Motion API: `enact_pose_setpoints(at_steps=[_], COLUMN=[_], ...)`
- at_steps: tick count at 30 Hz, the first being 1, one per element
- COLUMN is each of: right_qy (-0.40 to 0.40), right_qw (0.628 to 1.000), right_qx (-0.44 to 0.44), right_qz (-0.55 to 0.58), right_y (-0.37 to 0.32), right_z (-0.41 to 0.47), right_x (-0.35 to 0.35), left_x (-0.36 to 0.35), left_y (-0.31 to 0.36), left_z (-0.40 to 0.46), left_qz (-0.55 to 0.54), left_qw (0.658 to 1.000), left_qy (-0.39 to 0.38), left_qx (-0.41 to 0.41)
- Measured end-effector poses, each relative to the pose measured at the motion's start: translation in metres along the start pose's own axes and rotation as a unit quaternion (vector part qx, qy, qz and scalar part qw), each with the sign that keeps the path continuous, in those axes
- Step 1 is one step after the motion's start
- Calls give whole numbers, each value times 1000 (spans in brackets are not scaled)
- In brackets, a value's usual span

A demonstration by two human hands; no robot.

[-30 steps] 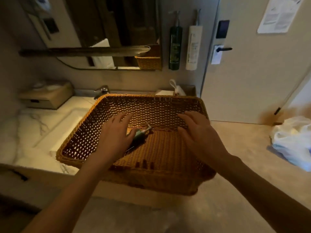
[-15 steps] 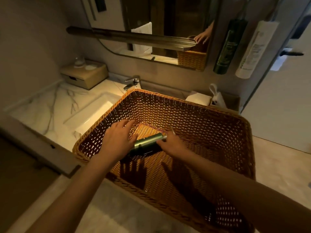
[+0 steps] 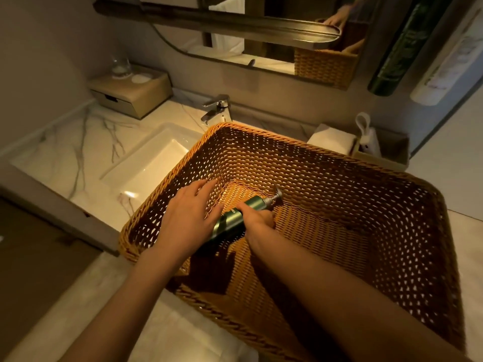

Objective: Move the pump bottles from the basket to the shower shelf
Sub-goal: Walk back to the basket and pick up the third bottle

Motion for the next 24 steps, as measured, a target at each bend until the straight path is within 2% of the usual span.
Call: enact_pose_setpoints(at_steps=[5, 7, 9, 12, 15, 20, 24], right_qy=[-107, -134, -152, -192, -244, -318, -359], right_qw=[993, 989, 978, 938, 888, 809, 754], right_qx=[4, 53, 142, 284, 386, 492, 547], right_qz=[49, 24, -14, -53, -58, -57, -62], right_y=[-14, -30, -53, -95, -129, -150, -142], right_z=[-19, -35, -52, -86, -131, -208, -256], right_x=[-2, 4, 13, 28, 47, 86, 117], left_x=[5, 11, 19, 35, 51, 75, 87], left_y=[-3, -1, 3, 11, 25, 60, 91], left_z=[-5, -8, -12, -22, -38, -83, -140], left_qz=[-68, -81, -104, -145, -189, -270, -377], left_qw=[997, 995, 993, 985, 974, 940, 890], left_qy=[-9, -7, 2, 29, 63, 149, 204], left_qx=[38, 52, 63, 86, 109, 147, 158])
Point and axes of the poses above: each hand's wrist, its own z-axis towards the middle knuckle, its own x-axis out of the back of the hand, y = z × x, the point moved 4 cm from there along z, towards the middle knuckle, and after that the axes turned 1 degree about z, right-handed, at the moved point
